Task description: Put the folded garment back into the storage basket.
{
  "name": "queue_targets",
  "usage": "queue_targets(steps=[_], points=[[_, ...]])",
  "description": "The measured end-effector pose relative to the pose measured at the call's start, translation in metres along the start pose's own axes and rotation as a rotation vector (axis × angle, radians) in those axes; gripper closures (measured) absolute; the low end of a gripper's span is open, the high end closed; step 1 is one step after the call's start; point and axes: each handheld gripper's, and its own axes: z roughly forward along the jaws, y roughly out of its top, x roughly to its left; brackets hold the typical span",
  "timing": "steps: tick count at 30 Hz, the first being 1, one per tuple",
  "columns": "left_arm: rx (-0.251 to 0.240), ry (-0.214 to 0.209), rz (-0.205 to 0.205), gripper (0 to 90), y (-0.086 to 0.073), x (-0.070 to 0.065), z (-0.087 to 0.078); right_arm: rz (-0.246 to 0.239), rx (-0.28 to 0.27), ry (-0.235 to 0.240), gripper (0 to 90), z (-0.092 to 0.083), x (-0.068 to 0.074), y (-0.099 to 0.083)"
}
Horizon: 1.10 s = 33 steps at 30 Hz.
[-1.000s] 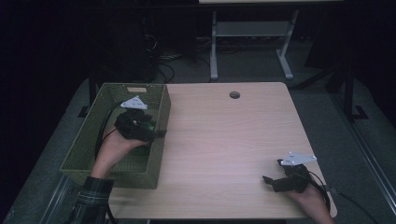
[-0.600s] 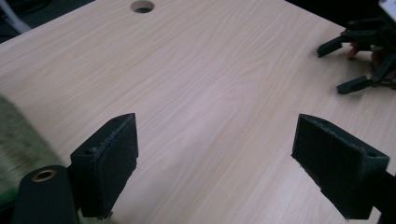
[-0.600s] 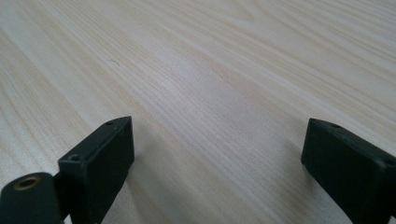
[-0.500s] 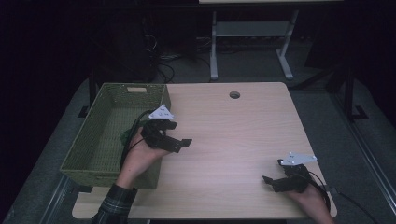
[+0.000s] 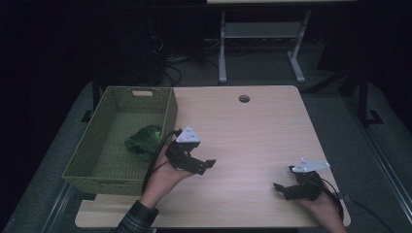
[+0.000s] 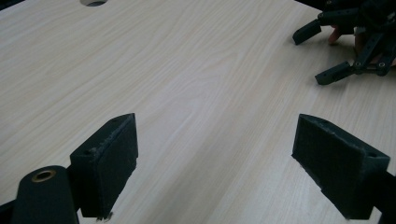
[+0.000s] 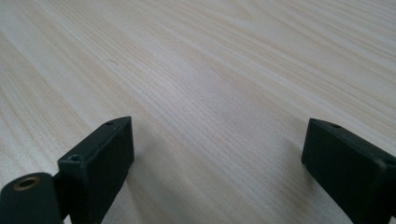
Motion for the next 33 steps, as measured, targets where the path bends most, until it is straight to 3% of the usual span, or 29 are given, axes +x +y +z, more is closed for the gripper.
queue_targets(steps=[8,15,17,24,33], points=[[0.018,-0.018,-0.013,14.2,-0.019,-0.007,0.019,0.0,0.001,0.0,8.9,0.0,0.0,0.0],[0.046,-0.019,0.009,14.1,-0.037,-0.006,0.038,-0.001,0.001,0.0,8.9,0.0,0.0,0.0],[0.069,0.005,0.037,14.1,-0.042,-0.005,0.045,-0.001,0.001,0.0,8.9,0.0,0.0,0.0],[0.131,0.043,0.053,13.0,-0.057,-0.001,0.061,-0.001,0.001,0.0,8.9,0.0,0.0,0.0],[0.12,0.035,0.042,12.9,-0.068,0.001,0.071,0.0,0.001,0.0,8.9,0.0,0.0,0.0]])
